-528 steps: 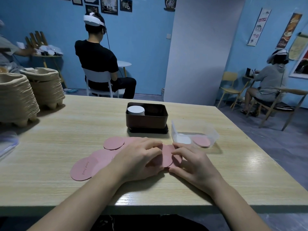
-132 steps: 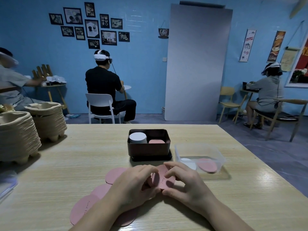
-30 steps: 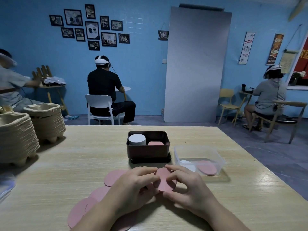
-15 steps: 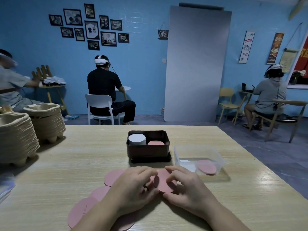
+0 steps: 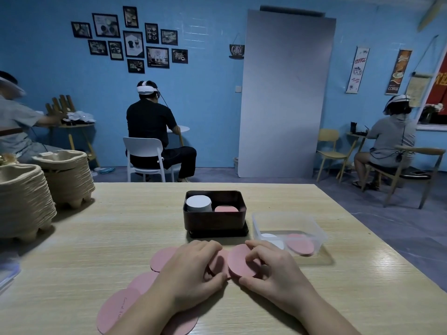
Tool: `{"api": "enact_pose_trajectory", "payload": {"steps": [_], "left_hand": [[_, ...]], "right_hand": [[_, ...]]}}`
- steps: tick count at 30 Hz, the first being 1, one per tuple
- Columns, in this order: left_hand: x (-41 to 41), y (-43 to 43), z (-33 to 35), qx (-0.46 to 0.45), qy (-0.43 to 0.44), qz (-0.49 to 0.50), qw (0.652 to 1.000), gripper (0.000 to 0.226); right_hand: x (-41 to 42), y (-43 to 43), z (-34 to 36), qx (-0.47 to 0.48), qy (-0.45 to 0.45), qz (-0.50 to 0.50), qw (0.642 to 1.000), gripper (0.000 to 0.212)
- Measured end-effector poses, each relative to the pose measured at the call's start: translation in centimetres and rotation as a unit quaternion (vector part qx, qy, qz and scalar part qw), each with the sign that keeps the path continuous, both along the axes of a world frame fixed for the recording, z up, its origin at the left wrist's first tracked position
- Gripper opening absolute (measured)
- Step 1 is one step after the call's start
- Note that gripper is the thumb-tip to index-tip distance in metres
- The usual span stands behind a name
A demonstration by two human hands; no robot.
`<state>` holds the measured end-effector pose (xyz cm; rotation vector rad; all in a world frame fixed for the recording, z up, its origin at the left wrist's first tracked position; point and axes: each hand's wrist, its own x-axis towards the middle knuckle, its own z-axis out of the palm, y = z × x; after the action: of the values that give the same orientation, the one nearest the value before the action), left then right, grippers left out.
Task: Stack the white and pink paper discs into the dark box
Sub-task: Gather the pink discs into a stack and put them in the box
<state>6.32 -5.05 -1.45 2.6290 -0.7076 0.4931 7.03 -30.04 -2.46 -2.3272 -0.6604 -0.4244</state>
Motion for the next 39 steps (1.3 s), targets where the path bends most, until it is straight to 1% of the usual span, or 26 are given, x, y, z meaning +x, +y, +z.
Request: {"api": "enact_pose_trajectory", "payload": {"steps": [4,7,10,13,14,15,18,20,25,31,39], "left_hand": [[0.35,0.24,-0.21,-0.039,-0.047,0.06,0.996,0.038],[0.62,0.37,-0.47,-0.082,-0.07,0.083,0.991,0.04],[0.49,0.22,-0.65,-0.096,-0.084,0.043,0.991,0.043],[0.51,-0.01,-0.74,-0.063,-0.087,-0.031,0.994,0.035],[0.54,-0.08,-0.72,-0.045,-0.091,-0.053,0.993,0.034],[0.53,-0.14,-0.69,-0.028,-0.101,-0.069,0.992,0.035],[0.32,-0.3,-0.42,0.004,-0.131,-0.092,0.987,0.034],[0.15,-0.3,-0.27,0.006,-0.136,-0.095,0.986,0.034],[0.15,0.02,-0.52,-0.01,-0.122,-0.09,0.988,0.032],[-0.02,-0.01,-0.38,-0.03,-0.134,-0.092,0.986,0.013],[-0.06,-0.08,-0.31,-0.036,-0.139,-0.105,0.984,0.014]], "right_hand": [[0.01,0.03,-0.11,0.005,0.005,-0.002,1.0,0.034],[0.02,0.08,-0.12,-0.001,0.011,0.001,1.0,0.036],[0.06,0.13,-0.14,0.004,0.024,0.013,1.0,0.041],[-0.02,0.29,0.0,0.033,0.037,0.024,0.998,0.058],[-0.06,0.33,0.06,0.032,0.031,0.03,0.999,0.06],[-0.1,0.35,0.11,0.024,0.023,0.039,0.999,0.057],[-0.25,0.36,0.29,-0.034,-0.013,0.052,0.998,0.037],[-0.37,0.38,0.43,-0.046,-0.02,0.05,0.998,0.033],[-0.43,0.23,0.57,0.003,-0.034,0.055,0.998,0.032],[-0.4,0.19,0.66,0.034,-0.038,0.056,0.997,0.031],[-0.39,0.28,0.63,0.041,-0.027,0.069,0.996,0.036]]}}
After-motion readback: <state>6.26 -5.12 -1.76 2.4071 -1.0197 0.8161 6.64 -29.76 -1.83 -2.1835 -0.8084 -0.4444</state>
